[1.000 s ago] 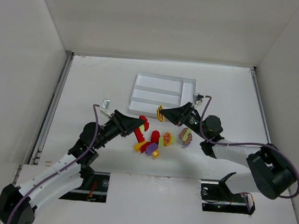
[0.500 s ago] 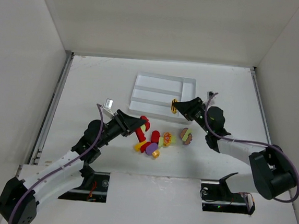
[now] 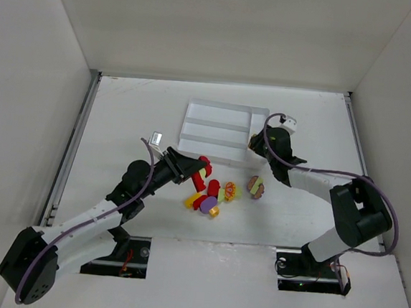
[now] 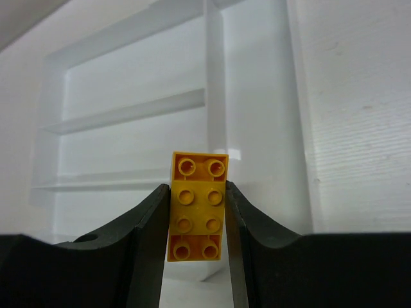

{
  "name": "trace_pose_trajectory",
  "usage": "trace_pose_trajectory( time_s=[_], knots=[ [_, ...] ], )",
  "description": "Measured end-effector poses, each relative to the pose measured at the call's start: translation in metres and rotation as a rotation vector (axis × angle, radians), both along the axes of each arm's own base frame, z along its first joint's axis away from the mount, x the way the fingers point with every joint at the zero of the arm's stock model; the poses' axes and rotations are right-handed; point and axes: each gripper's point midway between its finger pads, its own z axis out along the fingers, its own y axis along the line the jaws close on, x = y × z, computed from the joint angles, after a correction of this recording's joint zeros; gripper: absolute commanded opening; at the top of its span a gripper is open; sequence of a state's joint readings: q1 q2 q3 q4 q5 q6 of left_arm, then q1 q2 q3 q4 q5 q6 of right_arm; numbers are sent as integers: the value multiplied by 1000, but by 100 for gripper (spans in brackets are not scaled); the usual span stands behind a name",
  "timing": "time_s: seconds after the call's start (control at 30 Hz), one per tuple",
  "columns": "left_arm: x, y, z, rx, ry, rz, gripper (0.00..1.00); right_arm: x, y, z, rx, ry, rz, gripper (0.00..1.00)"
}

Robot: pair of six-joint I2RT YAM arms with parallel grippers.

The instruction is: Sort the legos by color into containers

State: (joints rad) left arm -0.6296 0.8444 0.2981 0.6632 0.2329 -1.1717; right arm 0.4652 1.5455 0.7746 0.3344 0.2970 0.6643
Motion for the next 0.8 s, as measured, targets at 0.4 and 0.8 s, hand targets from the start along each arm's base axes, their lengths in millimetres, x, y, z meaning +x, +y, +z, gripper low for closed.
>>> trace_pose_trajectory(
  time_s=[0.4,0.8],
  knots=[
    [2,-11,-2,-20,4,-40,13,5,-32,-16,-104,47,-91,72],
    [3,-16,13,-103,8,-87,13,-94,35,113,252,-274,312,72]
  ],
)
